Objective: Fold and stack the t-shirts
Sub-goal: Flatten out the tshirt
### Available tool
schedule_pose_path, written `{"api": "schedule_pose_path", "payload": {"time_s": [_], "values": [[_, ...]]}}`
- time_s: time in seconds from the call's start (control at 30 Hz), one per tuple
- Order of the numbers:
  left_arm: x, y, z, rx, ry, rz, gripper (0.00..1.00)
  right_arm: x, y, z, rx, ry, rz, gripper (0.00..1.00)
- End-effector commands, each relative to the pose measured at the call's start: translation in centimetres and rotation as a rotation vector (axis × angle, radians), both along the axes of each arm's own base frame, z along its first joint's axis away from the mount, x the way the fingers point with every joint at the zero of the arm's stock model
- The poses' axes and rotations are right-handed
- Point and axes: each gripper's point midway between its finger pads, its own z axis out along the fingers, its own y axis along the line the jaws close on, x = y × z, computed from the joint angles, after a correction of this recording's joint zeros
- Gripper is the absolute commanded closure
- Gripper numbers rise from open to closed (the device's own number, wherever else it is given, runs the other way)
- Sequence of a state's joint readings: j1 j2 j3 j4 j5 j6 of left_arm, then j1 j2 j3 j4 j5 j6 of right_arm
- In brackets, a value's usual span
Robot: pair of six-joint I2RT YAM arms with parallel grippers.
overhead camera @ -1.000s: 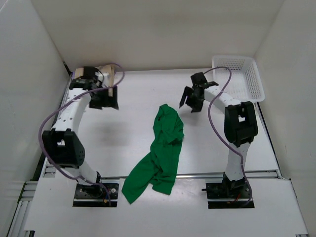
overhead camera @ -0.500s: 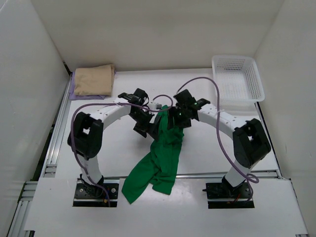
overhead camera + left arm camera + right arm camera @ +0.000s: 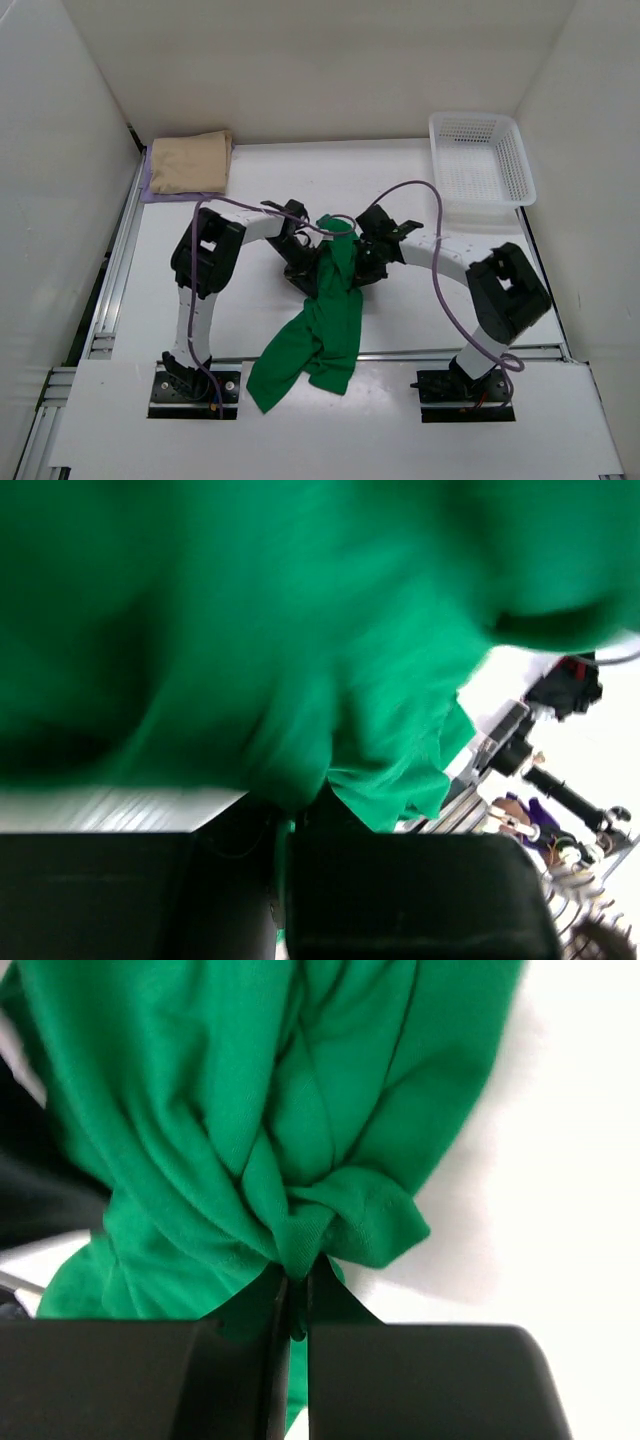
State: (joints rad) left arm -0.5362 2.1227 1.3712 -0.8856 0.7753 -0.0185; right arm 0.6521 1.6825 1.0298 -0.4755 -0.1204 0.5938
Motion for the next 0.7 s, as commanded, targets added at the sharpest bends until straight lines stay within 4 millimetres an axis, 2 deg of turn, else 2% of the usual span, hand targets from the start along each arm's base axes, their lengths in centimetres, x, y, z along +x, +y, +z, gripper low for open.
{"api": "schedule_pose_path", "payload": {"time_s": [0.0, 0.03, 0.1, 0.17, 0.2, 0.23, 0.27, 0.3, 0.37, 0.4, 0.47, 0.5, 0.53, 0.57, 0.6, 0.63, 0.67], "values": [[4.3, 3.5, 2.6, 0.059, -0.119, 0.095, 0.9, -0.1, -1.7, 2.8, 0.01, -0.078, -0.037, 1.0], [6.4, 5.6, 3.6, 0.089, -0.166, 0.158, 0.9, -0.1, -2.4, 4.0, 0.019, -0.11, -0.054, 1.0], [10.1, 7.7, 6.0, 0.129, -0.272, 0.229, 0.9, -0.6, -4.0, 4.1, 0.007, -0.107, -0.094, 1.0], [12.9, 11.2, 7.7, 0.236, -0.353, 0.3, 0.9, -1.6, -5.7, 3.6, 0.02, -0.086, -0.129, 1.0], [15.4, 11.8, 10.1, 0.245, -0.442, 0.33, 0.9, -1.8, -6.5, 3.3, 0.014, -0.078, -0.149, 1.0], [16.5, 12.6, 11.3, 0.269, -0.486, 0.352, 0.9, -2.4, -6.7, 3.3, 0.026, -0.073, -0.155, 1.0], [17.8, 13.7, 12.3, 0.33, -0.549, 0.371, 0.9, -3.3, -7.4, 2.3, 0.01, -0.045, -0.172, 1.0], [20.0, 14.6, 14.3, 0.351, -0.63, 0.41, 0.9, -3.9, -7.5, 2.0, 0.016, -0.029, -0.166, 1.0], [23.0, 17.3, 16.3, 0.469, -0.766, 0.479, 0.9, -5.0, -7.6, 1.5, 0.028, 0.0, -0.178, 1.0], [25.3, 17.7, 18.4, 0.48, -0.861, 0.522, 0.9, -5.0, -7.4, 1.6, 0.047, -0.007, -0.173, 1.0], [28.1, 19.2, 20.1, 0.581, -0.978, 0.589, 0.9, -4.6, -6.8, 1.8, 0.092, -0.001, -0.199, 1.0], [29.3, 19.2, 21.2, 0.61, -1.04, 0.616, 0.89, -4.6, -6.5, 2.0, 0.107, 0.0, -0.203, 1.0], [31.4, 19.3, 23.0, 0.62, -1.139, 0.679, 0.77, -4.4, -6.4, 1.8, 0.114, 0.012, -0.207, 1.0], [32.4, 21.1, 23.6, 0.718, -1.189, 0.742, 0.59, -4.1, -5.9, 2.1, 0.136, 0.015, -0.212, 1.0], [33.6, 20.9, 22.1, 0.766, -1.195, 0.745, 0.17, -4.5, -5.6, 1.9, 0.156, 0.059, -0.216, 1.0], [34.4, 20.5, 23.1, 0.776, -1.231, 0.768, 0.02, -4.0, -5.4, 2.5, 0.175, 0.054, -0.218, 1.0], [34.5, 20.5, 22.6, 0.814, -1.234, 0.769, 0.0, -3.5, -5.1, 2.6, 0.181, 0.053, -0.225, 1.0]]}}
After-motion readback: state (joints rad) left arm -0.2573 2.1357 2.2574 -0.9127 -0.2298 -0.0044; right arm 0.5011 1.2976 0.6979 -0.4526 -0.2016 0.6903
